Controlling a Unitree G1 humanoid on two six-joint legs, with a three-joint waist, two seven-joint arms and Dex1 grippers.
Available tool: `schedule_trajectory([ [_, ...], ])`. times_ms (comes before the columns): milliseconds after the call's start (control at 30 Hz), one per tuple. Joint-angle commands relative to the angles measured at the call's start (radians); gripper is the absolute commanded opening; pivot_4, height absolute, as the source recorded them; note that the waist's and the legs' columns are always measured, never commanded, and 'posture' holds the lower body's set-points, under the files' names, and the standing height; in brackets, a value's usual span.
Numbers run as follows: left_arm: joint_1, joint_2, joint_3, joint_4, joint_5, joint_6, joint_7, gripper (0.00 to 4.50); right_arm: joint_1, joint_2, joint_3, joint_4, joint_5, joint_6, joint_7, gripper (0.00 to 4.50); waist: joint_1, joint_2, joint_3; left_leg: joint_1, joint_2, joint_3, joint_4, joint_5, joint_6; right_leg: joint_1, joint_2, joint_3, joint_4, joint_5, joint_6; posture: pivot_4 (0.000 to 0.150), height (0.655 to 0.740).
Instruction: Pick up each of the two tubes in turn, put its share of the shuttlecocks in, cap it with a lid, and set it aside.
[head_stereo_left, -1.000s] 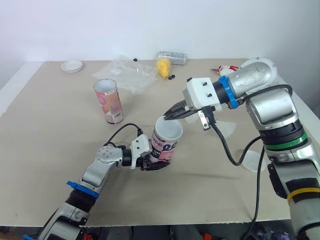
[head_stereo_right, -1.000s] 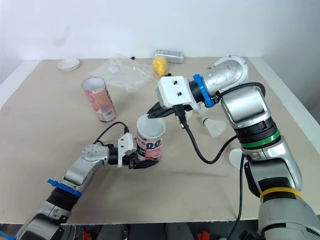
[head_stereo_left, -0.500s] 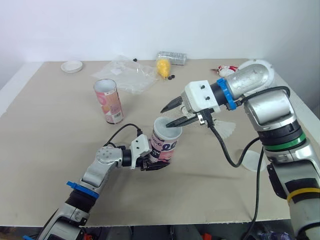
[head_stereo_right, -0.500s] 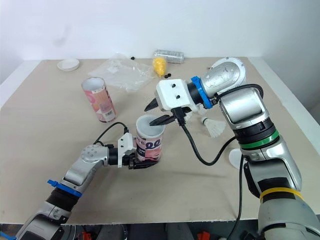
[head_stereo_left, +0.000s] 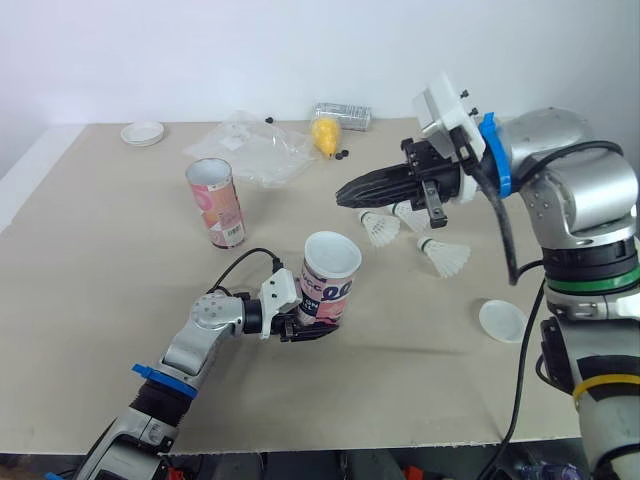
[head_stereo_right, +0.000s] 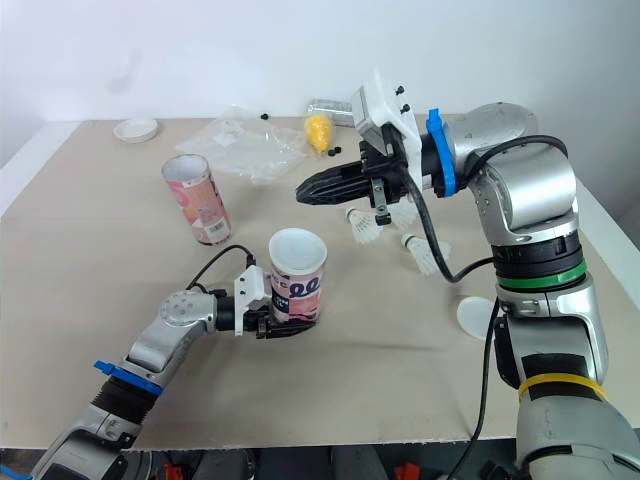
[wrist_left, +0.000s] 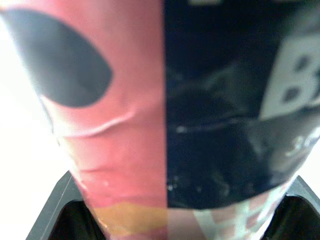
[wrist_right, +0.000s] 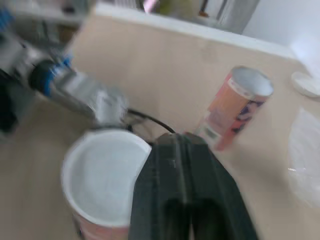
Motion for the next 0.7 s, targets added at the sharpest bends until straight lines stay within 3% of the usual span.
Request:
schedule_trajectory([
  [33, 0.038, 0.016, -0.039, 0.056, 0.032, 0.056, -0.008, 3.05, 0.026, 0.011, 0.016, -0.095, 0.009, 0.045, -0.061, 0.03, 0.000, 0.000, 0.000, 0.000, 0.000, 0.000, 0.000, 0.000, 0.000, 0.000, 0.000, 0.000, 0.000, 0.000, 0.000, 0.150, 0.7400],
  [700, 0.040, 0.015, -0.040, 0.051, 0.033, 0.056, 0.003, 3.05, 0.084, -0.050, 0.279, -0.114, -0.211, -0.134, 0.023, 0.03, -0.001, -0.002, -0.005, 0.001, 0.000, 0.000, -0.001, 0.000, 0.000, 0.000, 0.000, 0.000, 0.000, -0.001, 0.000, 0.150, 0.7400],
])
